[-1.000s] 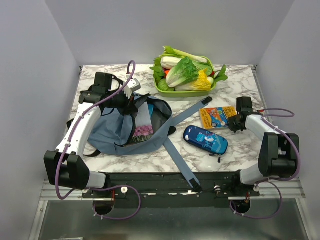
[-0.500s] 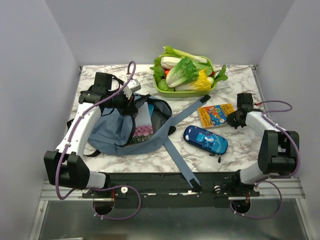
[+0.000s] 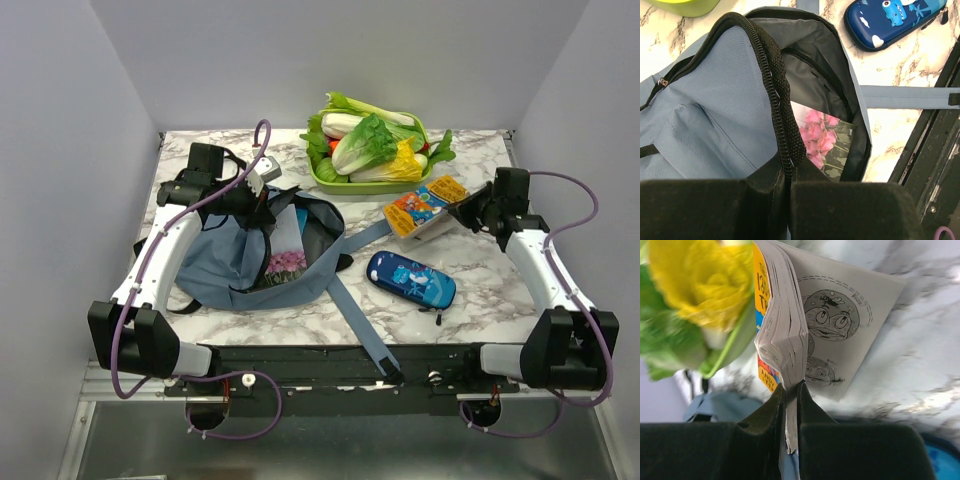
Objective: Pack the student bag
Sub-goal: Pick up the book from the center of the board, then place the book in the student bag.
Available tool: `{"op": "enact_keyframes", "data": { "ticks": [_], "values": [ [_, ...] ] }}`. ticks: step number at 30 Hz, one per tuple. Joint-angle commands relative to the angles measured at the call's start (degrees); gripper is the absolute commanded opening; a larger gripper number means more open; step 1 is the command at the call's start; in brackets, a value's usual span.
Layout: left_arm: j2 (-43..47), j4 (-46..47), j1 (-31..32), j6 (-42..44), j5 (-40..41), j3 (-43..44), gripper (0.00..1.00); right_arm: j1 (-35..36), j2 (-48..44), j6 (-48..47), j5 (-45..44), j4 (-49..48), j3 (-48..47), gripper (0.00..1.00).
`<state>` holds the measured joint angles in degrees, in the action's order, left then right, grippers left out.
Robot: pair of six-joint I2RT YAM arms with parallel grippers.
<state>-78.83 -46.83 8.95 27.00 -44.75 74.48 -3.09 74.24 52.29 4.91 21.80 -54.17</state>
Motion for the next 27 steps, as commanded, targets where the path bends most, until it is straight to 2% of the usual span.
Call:
{"op": "enact_keyframes", "data": {
  "ticks": [1,7,13,20,27],
  "values": [
    [0.1,0.0,-0.3,-1.2,-0.8,1.7,0.07,0.2,-3.4,2.6,14.5,-5.3,-4.3,0.01],
    [0.7,1.2,-0.3,-2.0,-0.1,1.4,0.07,1.2,-6.0,5.0,23.6,-2.9,-10.0,0.01],
    [0.7,1.6,-0.3,-2.4,0.0,1.6,0.07,6.9,-9.3,6.9,27.7,-0.4,-11.0,0.01],
    [0.5,2.4,-0.3,-4.0,0.0,2.0,0.07,22.1,-7.1,8.3,23.8,-1.0,-12.7,0.01],
    [2.6,2.9,-0.3,-6.2,-0.7,3.0,0.07,30.1,3.1,6.9,17.8,-0.8,-16.0,0.01]
  ]
}}
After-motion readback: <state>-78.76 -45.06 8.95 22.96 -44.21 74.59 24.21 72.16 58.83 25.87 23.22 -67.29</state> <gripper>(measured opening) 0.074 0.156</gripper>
